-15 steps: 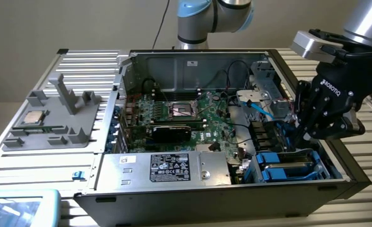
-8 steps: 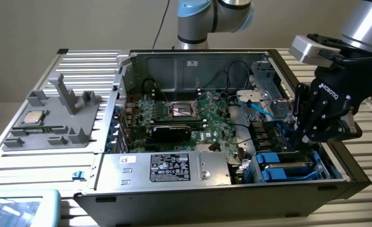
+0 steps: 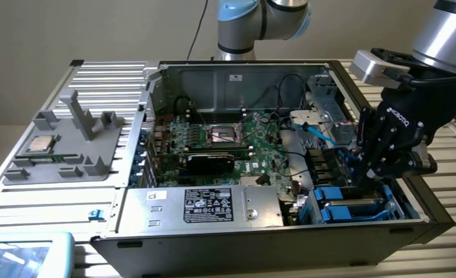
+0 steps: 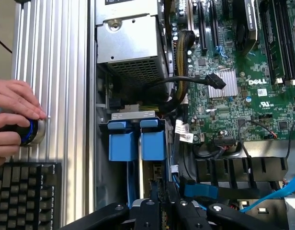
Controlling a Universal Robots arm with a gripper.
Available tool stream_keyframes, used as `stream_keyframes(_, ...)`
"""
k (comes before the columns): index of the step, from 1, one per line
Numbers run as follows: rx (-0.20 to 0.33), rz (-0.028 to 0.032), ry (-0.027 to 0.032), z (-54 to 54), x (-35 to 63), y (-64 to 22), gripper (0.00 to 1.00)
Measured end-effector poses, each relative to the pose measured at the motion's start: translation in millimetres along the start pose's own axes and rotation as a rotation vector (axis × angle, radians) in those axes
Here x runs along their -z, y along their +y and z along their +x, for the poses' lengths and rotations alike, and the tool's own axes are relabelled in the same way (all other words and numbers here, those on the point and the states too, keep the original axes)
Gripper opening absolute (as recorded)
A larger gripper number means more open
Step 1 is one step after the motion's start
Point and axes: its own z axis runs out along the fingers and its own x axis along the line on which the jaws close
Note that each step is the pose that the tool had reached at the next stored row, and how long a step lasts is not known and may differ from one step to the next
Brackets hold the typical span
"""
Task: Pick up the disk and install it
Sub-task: 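Insert the first disk wire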
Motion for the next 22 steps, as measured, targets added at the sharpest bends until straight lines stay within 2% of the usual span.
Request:
stream_keyframes(5,-0.007,0.007,-0.0019,-0.1,-1.7,0.7,0.16)
stream_keyframes(9,-0.008,0.0094,-0.002,0.1,-2.1,1.8,0.16)
stream_keyframes(13,-0.01,0.0181,-0.0029,0.4,-2.5,2.1,0.16)
stream_keyframes(22,-0.013,0.0211,-0.002,1.5,-3.8,3.1,0.16)
